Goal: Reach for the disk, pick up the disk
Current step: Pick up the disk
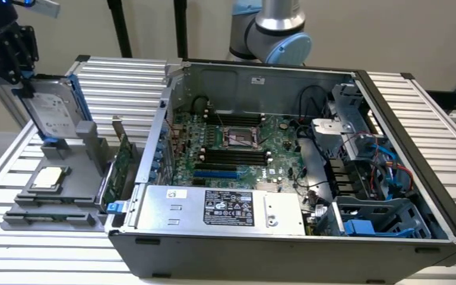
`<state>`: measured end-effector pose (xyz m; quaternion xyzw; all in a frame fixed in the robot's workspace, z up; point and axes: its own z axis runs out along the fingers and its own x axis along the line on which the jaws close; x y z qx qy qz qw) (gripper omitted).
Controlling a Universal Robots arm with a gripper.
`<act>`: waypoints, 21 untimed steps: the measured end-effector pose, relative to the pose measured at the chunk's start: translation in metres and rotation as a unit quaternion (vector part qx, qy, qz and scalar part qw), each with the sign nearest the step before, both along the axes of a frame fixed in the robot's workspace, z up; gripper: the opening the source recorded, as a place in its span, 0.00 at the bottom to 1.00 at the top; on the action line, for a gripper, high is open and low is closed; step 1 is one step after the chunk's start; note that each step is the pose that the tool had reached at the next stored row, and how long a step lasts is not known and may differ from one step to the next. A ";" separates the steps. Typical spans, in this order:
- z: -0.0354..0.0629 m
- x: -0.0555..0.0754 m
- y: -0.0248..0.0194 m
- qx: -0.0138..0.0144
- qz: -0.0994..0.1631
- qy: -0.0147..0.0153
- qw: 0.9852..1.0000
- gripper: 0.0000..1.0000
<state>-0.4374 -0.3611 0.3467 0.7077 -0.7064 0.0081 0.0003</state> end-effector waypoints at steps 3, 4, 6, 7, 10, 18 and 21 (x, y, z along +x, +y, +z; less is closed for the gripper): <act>0.0140 0.002 -0.0003 0.000 0.000 0.000 1.000 0.32; 0.0185 0.003 -0.0004 0.000 0.000 0.000 1.000 0.32; 0.0275 0.006 -0.0008 0.001 0.000 0.000 1.000 0.32; 0.0321 0.008 -0.0010 0.001 0.000 0.000 1.000 0.32; 0.0458 0.015 -0.0019 0.001 0.000 0.000 1.000 0.32; 0.0823 0.040 -0.0068 0.003 0.000 0.000 1.000 0.32; 0.0957 0.053 -0.0099 0.003 0.000 0.000 1.000 0.32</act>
